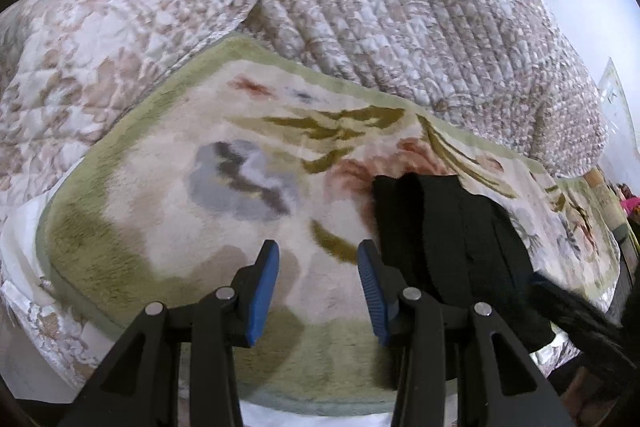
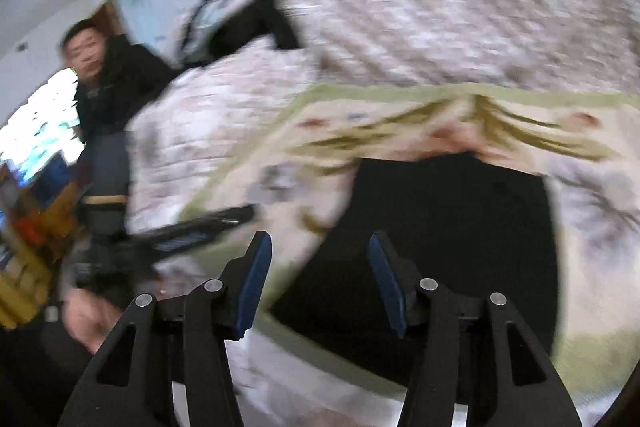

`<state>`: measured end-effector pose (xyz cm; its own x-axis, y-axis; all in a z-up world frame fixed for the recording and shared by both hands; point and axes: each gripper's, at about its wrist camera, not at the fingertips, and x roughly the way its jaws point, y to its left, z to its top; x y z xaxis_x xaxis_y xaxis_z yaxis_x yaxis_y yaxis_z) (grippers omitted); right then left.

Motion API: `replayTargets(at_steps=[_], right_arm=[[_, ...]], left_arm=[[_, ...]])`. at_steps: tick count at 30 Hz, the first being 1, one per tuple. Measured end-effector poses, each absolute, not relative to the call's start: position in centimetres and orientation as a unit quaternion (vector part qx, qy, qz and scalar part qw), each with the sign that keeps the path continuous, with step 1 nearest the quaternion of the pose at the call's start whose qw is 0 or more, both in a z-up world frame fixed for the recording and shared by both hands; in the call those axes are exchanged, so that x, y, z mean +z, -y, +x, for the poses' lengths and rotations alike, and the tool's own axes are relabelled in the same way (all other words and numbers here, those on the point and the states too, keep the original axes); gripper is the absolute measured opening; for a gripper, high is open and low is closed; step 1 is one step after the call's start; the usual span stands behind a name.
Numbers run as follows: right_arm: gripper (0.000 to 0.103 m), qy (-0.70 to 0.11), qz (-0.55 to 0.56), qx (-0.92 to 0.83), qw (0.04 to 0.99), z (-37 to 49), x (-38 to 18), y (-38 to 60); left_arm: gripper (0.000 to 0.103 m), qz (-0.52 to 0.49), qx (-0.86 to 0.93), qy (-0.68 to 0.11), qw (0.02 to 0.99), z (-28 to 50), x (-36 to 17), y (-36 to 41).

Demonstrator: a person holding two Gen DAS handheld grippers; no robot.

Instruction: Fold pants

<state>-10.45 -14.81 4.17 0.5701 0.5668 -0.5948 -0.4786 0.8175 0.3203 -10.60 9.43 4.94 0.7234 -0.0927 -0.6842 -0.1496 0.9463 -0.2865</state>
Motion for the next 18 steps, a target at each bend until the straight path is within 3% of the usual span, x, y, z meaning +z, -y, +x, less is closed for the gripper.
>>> replayTargets(at_steps=[1, 3, 12, 18], right_arm=[[0.028, -0.373, 0.064, 0.276, 0.884, -10.0, 3.5, 15.3], [0.025, -0.423, 0.050, 0.243, 0.872, -8.7, 0.9, 15.6], [0.025, -0.402, 0.042, 0.260, 0.877, -4.2, 5.3, 18.2], [0.025, -0.439, 0.012, 0.239, 0.866, 1.7, 2.6, 18.9]], left_arm=[[0.044, -0.161, 0.008, -0.373, 0.914, -10.4, 5.1, -8.9], [0.044, -0.159, -0.005, -0.375, 0.913, -10.0, 5.5, -8.0], [0.044, -0.108, -0.078, -0.373, 0.918, -6.4, 8.6, -2.2], [0.044, -0.054, -0.100, -0.413, 0.904, -1.2, 5.9, 1.6]])
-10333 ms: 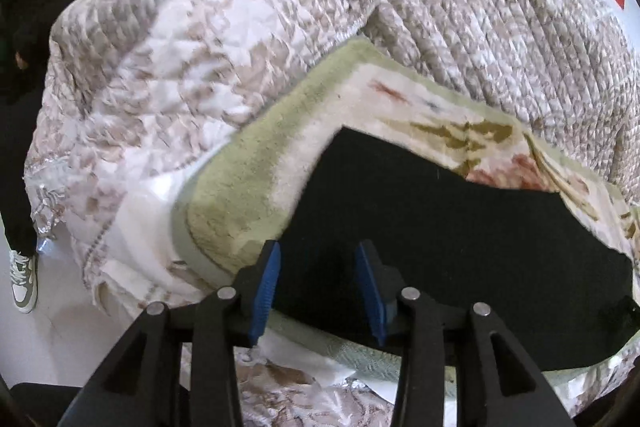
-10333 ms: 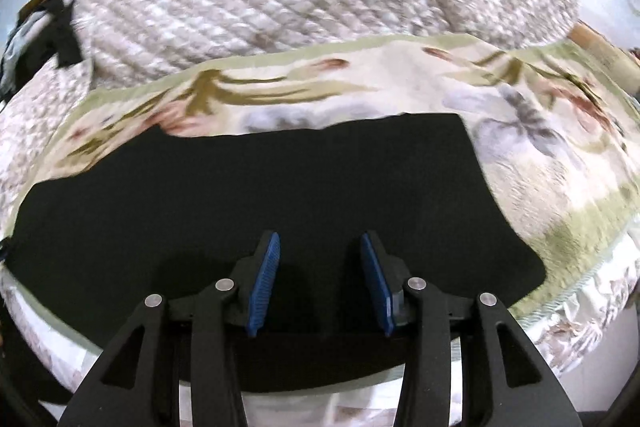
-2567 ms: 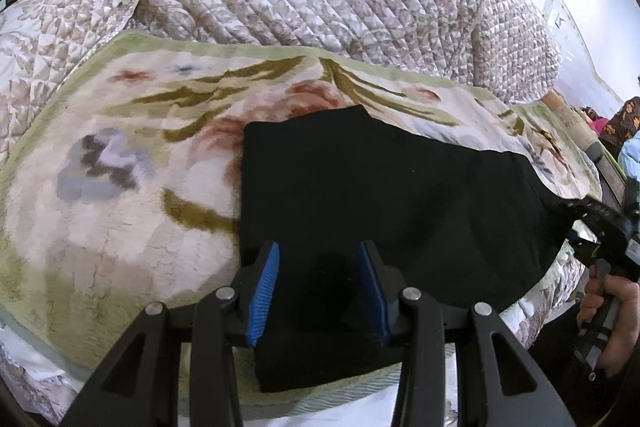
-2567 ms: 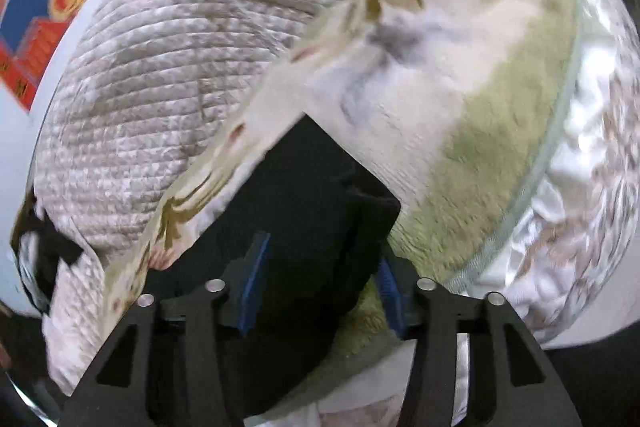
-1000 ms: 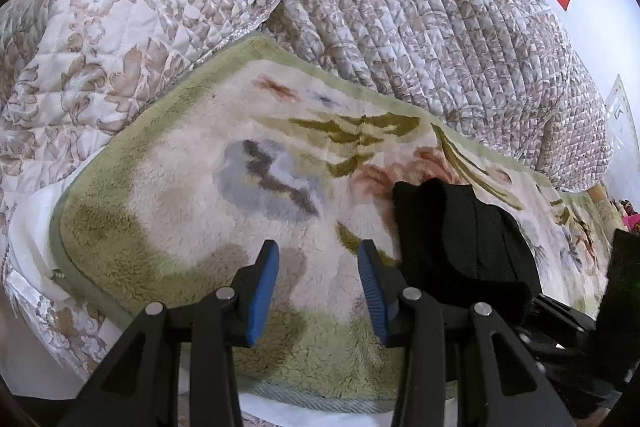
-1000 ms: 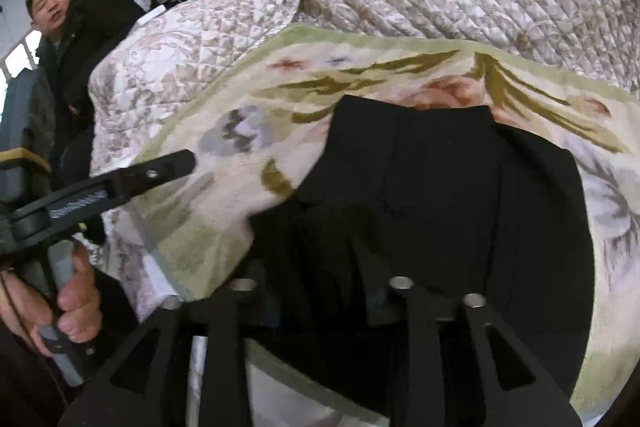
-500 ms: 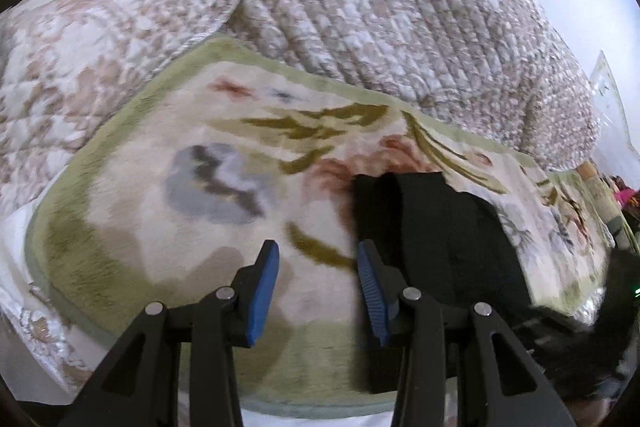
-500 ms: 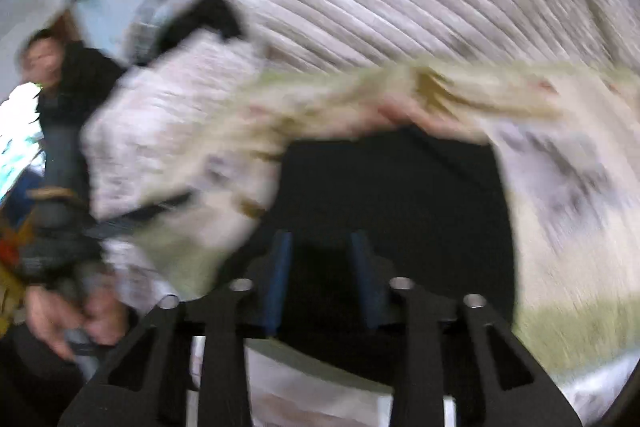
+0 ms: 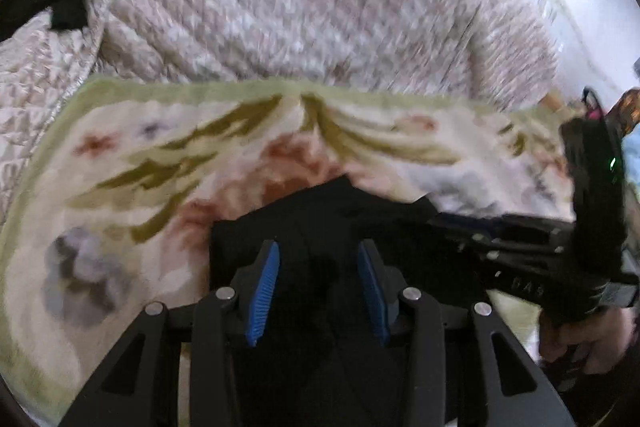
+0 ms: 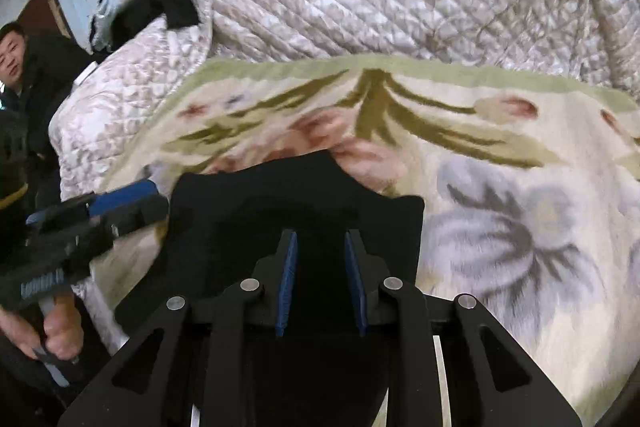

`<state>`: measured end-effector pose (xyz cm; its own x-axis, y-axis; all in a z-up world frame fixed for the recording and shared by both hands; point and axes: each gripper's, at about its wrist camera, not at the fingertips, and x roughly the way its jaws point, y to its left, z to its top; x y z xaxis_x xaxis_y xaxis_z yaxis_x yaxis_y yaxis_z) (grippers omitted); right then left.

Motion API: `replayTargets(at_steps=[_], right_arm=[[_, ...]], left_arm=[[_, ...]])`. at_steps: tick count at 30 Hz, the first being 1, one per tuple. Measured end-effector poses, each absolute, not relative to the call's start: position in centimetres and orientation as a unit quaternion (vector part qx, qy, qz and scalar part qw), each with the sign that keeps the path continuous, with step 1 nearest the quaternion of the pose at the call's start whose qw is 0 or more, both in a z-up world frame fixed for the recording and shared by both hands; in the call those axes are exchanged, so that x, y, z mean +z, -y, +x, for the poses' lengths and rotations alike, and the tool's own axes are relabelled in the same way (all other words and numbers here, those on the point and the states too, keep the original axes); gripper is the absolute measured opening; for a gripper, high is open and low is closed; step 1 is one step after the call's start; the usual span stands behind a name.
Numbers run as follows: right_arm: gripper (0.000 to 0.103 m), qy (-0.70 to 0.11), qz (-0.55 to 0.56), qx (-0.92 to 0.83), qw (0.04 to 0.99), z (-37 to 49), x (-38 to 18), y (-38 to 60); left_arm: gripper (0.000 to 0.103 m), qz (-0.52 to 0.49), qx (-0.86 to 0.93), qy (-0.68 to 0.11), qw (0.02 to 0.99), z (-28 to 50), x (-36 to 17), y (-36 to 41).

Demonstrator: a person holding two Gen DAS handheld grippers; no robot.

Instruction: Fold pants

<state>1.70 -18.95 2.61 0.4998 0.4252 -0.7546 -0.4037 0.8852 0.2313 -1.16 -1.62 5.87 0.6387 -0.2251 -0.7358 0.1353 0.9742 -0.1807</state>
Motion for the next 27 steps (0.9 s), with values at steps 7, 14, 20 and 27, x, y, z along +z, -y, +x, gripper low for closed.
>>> replayTargets(at_steps=[7, 14, 20, 27], right_arm=[[0.022, -0.464, 0.034, 0.203, 0.861, 3.6, 0.2, 20.7], [0.024, -0.456, 0.049, 0.201, 0.866, 3.2, 0.4, 20.8], [0.024, -0.427, 0.040, 0.201, 0.881, 1.5, 2.3, 20.8], [0.024, -0.407, 0.036, 0.224, 0.885, -2.6, 3.7, 20.8]], left_arm=[[0.046, -0.081, -0.083, -0.432, 0.894, -0.4, 3.4, 0.0], [0.046, -0.083, -0.083, -0.424, 0.898, -0.7, 3.4, -0.1], [0.046, -0.066, -0.077, -0.407, 0.908, -1.9, 4.5, -0.1], [0.046, -0.058, -0.094, -0.381, 0.918, -5.7, 5.8, -0.2]])
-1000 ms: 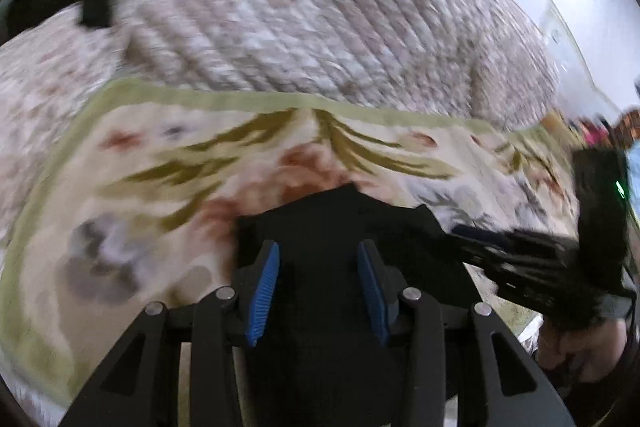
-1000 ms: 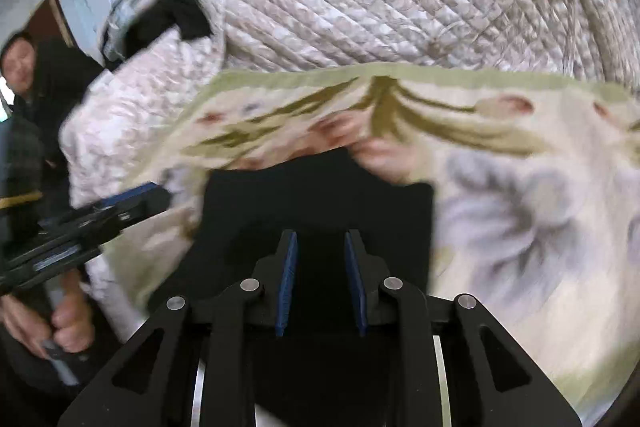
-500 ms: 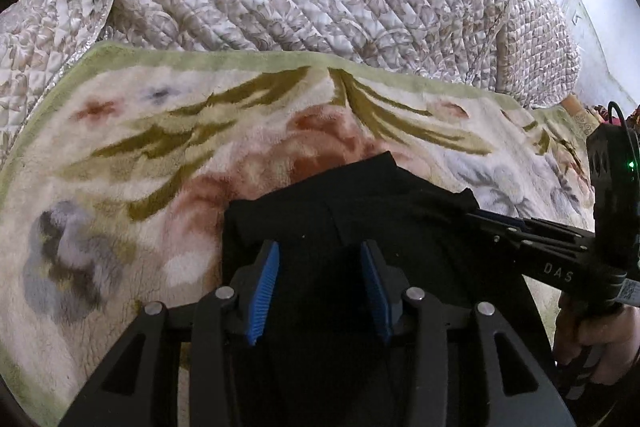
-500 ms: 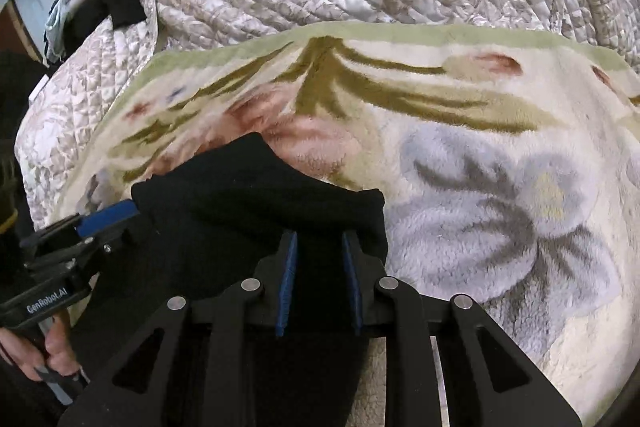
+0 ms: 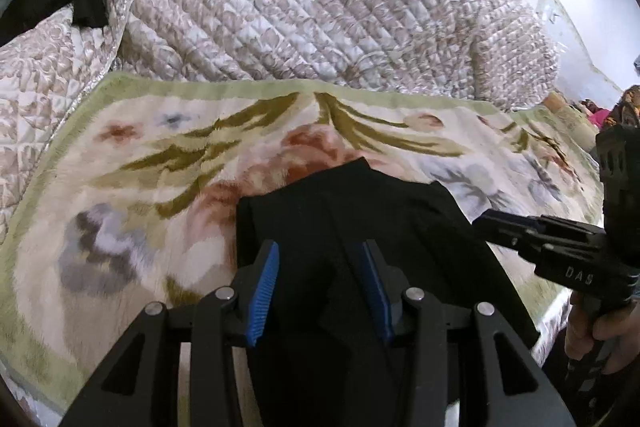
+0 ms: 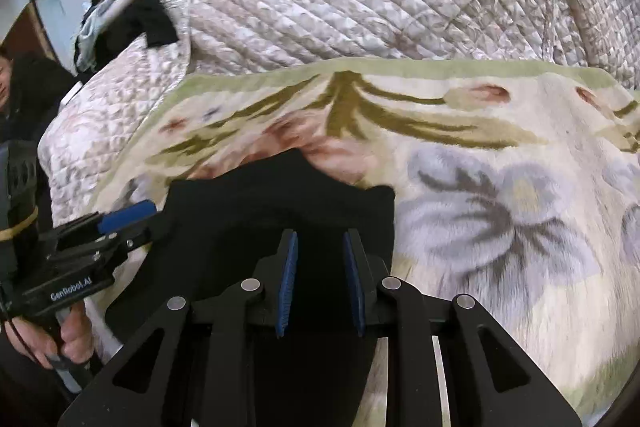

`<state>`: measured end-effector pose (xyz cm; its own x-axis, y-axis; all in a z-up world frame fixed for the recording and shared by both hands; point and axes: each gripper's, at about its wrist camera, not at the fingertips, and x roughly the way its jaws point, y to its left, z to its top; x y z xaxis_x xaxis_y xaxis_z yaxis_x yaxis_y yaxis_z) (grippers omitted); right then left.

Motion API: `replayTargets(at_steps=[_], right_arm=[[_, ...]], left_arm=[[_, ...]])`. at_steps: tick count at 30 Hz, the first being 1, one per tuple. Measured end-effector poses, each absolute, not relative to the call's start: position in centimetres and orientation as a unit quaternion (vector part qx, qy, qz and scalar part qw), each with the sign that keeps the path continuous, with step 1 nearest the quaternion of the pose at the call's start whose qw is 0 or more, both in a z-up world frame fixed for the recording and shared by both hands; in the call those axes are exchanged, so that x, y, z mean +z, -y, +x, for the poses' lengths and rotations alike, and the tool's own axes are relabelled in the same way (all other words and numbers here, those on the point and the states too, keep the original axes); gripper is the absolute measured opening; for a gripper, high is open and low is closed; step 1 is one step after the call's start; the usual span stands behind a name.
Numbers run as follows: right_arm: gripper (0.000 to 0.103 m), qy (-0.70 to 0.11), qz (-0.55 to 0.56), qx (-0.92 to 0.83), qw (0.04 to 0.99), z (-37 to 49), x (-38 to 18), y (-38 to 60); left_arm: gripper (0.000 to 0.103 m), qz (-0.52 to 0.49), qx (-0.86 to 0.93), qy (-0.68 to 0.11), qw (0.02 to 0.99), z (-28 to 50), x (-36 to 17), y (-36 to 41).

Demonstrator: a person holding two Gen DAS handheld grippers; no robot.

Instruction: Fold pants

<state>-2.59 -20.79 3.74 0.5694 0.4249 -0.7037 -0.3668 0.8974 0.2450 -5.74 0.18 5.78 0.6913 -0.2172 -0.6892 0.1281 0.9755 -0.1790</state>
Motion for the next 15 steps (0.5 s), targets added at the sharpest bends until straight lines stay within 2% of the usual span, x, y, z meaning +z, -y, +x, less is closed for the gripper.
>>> replayTargets(at_steps=[5, 15], right_arm=[[0.028, -0.430, 0.020, 0.237, 0.871, -4.7, 1.0, 20.4], [0.030, -0.423, 0.009, 0.239, 0.874, -4.8, 1.1, 20.4]], left_arm=[[0.047, -0.065, -0.094, -0.416, 0.902, -7.1, 2.9, -0.4], [0.048, -0.064, -0.082, -0.407, 0.907, -7.9, 3.4, -0.8]])
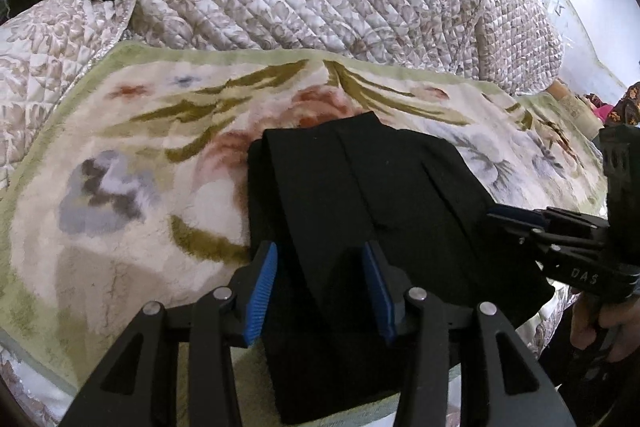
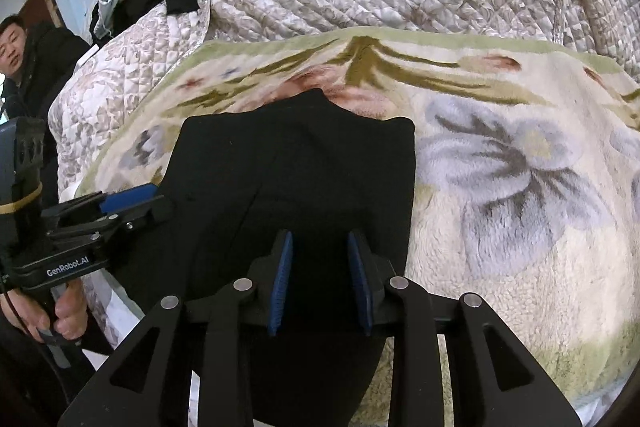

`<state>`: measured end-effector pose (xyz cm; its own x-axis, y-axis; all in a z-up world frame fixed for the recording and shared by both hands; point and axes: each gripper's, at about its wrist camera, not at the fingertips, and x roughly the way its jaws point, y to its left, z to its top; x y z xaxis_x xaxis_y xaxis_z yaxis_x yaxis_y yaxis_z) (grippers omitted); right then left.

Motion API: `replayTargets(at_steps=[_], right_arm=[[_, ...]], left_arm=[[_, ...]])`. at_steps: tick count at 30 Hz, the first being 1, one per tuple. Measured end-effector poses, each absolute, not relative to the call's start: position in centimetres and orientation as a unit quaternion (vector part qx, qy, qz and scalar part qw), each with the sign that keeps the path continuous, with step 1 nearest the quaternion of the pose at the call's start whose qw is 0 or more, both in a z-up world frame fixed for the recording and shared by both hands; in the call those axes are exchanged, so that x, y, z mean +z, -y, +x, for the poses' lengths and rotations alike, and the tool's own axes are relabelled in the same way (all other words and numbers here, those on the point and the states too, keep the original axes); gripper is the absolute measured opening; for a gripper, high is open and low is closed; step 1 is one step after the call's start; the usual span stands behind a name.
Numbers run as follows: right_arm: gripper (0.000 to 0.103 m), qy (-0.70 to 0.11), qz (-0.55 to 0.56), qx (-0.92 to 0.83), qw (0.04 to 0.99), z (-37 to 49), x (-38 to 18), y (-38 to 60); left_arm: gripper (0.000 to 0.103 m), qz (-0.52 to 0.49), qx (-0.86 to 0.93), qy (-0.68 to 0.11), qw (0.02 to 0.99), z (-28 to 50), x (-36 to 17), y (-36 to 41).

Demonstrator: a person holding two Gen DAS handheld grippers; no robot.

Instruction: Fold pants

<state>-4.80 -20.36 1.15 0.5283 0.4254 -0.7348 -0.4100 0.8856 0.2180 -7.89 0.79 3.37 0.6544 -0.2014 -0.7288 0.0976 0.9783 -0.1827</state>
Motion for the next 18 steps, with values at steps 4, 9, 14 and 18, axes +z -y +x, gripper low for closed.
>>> replayTargets(at_steps=[4, 9, 14, 18], right_arm=[[0.033, -0.414, 0.017, 0.238, 0.879, -5.4, 1.8, 20.9], [0.033, -0.414, 0.027, 0.236, 0.879, -6.2, 2.0, 21.2], [0.033, -0.411, 0.027, 0.241, 0.879, -6.7, 2.4, 20.9], [0.033, -0.414, 0.026, 0.243, 0.877, -6.8, 2.3, 20.7]], left_arm=[[0.048, -0.063, -0.064, -0.412, 0.907, -8.3, 3.5, -1.2], [0.048, -0.064, -0.062, -0.411, 0.907, -8.6, 4.1, -0.9], [0.048, -0.063, -0.062, -0.409, 0.908, -8.8, 4.4, -0.9], [0.048, -0.066, -0.062, -0.409, 0.908, -8.7, 4.5, -1.1]])
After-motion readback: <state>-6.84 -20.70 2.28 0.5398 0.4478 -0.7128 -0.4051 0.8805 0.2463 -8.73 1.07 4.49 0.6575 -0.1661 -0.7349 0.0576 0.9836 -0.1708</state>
